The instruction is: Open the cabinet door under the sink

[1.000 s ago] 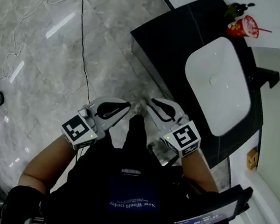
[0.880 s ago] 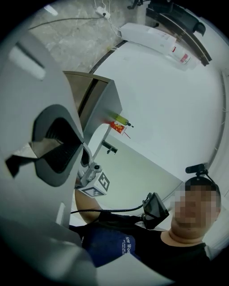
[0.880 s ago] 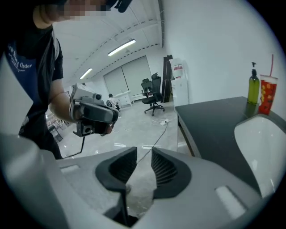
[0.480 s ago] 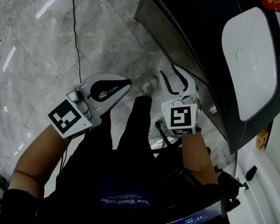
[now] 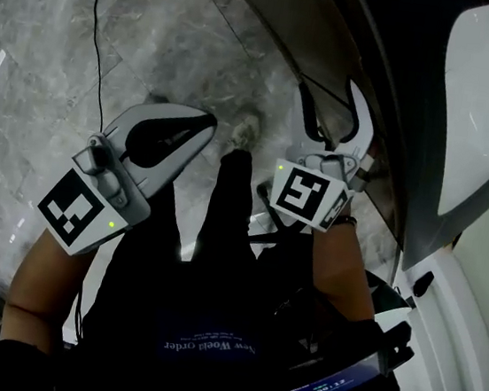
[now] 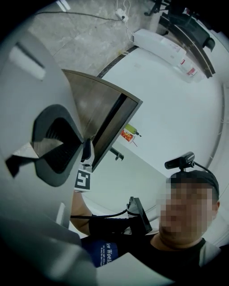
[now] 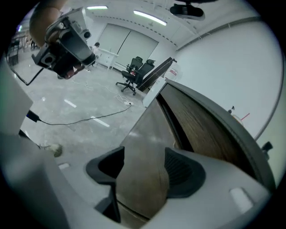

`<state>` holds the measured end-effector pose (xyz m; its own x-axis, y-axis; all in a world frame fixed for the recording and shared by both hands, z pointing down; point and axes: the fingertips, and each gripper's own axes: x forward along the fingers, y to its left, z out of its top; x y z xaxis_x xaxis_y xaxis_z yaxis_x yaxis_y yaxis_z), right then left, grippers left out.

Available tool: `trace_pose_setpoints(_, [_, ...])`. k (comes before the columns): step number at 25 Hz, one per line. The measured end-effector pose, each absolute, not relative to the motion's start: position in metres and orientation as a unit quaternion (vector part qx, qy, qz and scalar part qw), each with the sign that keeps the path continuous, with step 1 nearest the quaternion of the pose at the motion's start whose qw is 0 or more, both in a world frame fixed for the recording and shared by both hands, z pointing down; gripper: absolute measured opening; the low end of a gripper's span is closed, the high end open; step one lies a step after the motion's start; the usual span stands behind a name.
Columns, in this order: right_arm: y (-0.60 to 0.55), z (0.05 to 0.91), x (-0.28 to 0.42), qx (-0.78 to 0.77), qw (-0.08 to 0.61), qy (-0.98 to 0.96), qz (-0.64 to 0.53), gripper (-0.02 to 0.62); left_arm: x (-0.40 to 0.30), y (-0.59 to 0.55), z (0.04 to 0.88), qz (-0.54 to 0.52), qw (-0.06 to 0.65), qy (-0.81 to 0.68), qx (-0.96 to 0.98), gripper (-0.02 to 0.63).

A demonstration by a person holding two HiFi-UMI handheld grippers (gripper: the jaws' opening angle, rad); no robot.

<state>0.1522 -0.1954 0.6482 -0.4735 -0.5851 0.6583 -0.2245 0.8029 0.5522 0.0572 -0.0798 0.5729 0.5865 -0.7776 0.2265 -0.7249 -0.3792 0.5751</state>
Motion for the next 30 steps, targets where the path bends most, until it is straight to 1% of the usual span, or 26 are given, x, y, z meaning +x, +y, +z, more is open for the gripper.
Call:
trace_pose_setpoints(3, [-0.199,0.652,0.145,0.267,0.464,-0.804,-0.259,0.309,0.065,-0.070,0.585,-0.034,0.324,-0.441,0.836,0.000])
trace_pose_setpoints(9, [-0.208,0.660,0.125,0.298,0.470,-0.763,-0.328,0.374,0.073,-0.060,0.596,-0.033,0.333,-0.432,0.837,0.000])
trace_pose_setpoints(14, [-0.217,0.656,0.107,0.310,0.455,-0.743,-0.381,0.379,0.072,-0.055,0.599,-0.027,0.334,-0.430,0.838,0.000])
trace_pose_setpoints(21, [-0.232,0.654,0.084,0.327,0.459,-0.712,-0.418,0.379,0.059,-0.045,0.603,-0.031,0.337,-0.431,0.836,0.000])
trace_pose_setpoints(30, [-0.257,0.659,0.083,0.363,0.498,-0.665,-0.421,0.380,0.046,-0.038,0.609,-0.042,0.349,-0.437,0.828,0.000])
